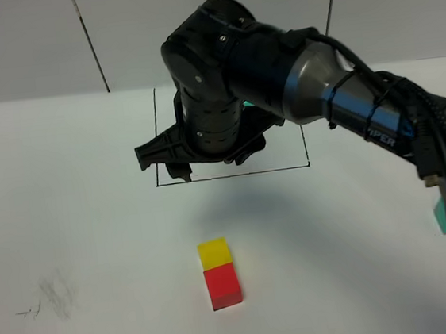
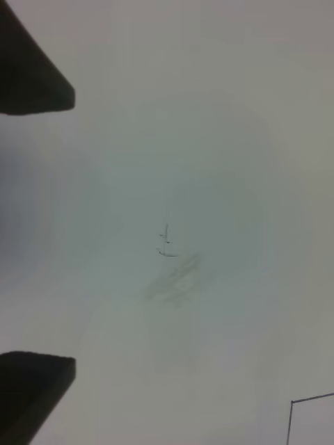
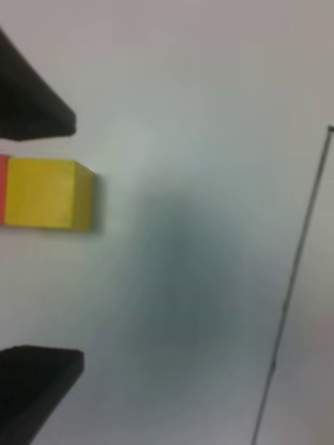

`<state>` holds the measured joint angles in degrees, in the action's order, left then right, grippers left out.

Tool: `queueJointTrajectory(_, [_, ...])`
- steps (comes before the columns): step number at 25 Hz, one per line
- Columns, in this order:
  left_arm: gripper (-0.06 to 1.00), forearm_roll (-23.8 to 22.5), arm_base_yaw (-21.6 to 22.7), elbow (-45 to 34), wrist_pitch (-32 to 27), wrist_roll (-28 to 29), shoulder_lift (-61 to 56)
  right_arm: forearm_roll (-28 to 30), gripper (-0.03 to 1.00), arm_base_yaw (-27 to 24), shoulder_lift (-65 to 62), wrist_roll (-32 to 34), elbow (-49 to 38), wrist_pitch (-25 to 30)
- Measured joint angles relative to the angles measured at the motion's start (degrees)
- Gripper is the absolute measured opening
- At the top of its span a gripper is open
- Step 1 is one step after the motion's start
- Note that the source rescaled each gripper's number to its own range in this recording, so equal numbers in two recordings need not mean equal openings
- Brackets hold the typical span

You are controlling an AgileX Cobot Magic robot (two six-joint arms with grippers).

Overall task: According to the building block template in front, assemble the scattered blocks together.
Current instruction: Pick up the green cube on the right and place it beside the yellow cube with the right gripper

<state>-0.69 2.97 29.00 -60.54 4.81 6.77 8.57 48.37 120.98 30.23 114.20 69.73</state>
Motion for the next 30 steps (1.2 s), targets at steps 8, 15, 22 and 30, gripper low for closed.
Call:
queueJointTrajectory(8, [1.0,0.0,0.0,0.0,0.0,0.0,0.0,3.55,0.69,-3.99,-7.75,-0.82,0.04,0.12])
queueJointTrajectory(15, [1.0,0.0,0.0,0.0,0.0,0.0,0.0,3.66,0.69,-8.51,-15.18,-3.38,-1.01,0.05])
queueJointTrajectory(22, [1.0,0.0,0.0,0.0,0.0,0.0,0.0,3.81,0.69,-14.96,-25.24,-5.18,-8.92,0.13])
queueJointTrajectory(30, [1.0,0.0,0.0,0.0,0.0,0.0,0.0,2.54,0.69,-23.53,-34.53,-8.03,-17.32,0.18])
